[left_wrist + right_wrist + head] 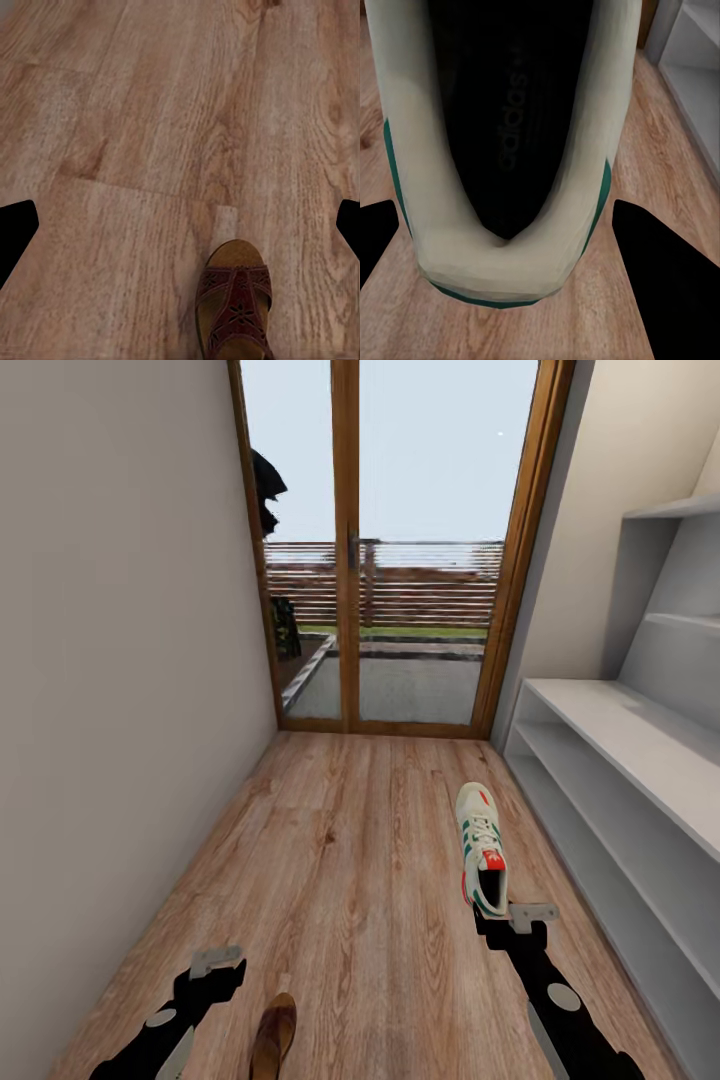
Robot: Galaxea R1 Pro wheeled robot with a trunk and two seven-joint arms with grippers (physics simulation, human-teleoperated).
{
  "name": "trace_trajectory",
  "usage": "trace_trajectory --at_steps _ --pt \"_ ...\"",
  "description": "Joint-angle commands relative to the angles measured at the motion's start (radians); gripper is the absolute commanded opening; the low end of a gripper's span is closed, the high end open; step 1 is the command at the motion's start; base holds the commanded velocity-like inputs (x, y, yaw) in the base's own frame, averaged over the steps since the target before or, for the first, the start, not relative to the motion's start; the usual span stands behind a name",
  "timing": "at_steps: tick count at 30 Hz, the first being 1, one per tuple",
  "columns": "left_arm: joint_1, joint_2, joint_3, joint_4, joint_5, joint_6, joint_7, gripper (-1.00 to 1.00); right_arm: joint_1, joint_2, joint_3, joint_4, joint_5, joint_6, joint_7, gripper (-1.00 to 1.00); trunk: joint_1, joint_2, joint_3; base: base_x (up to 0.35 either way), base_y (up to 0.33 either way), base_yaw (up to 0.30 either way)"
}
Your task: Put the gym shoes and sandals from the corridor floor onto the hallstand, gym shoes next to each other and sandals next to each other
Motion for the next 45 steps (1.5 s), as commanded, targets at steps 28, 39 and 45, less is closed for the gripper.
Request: trace_trajectory --at_steps 28,39,45 --pt "0.014 -0.002 0.0 0.001 0.008 0.004 -0.017 1.0 0.0 0.0 -0.005 -0.003 0.005 -0.001 0.0 -1.0 0.03 -0.056 -0.026 0.0 0.0 0.0" --pt "0.013 -0.004 0.0 0.002 0.009 0.004 -0.016 1.0 -0.001 0.0 -0.006 -0.003 0.005 0.0 0.0 -1.0 0.03 -0.056 -0.026 -0.056 0.0 0.0" --pt "0.013 -0.005 0.0 0.001 0.008 0.003 -0.016 1.0 -0.001 0.0 -0.008 -0.002 0.005 0.002 -0.002 -1.0 0.03 -0.056 -0.026 -0.255 0.0 0.0"
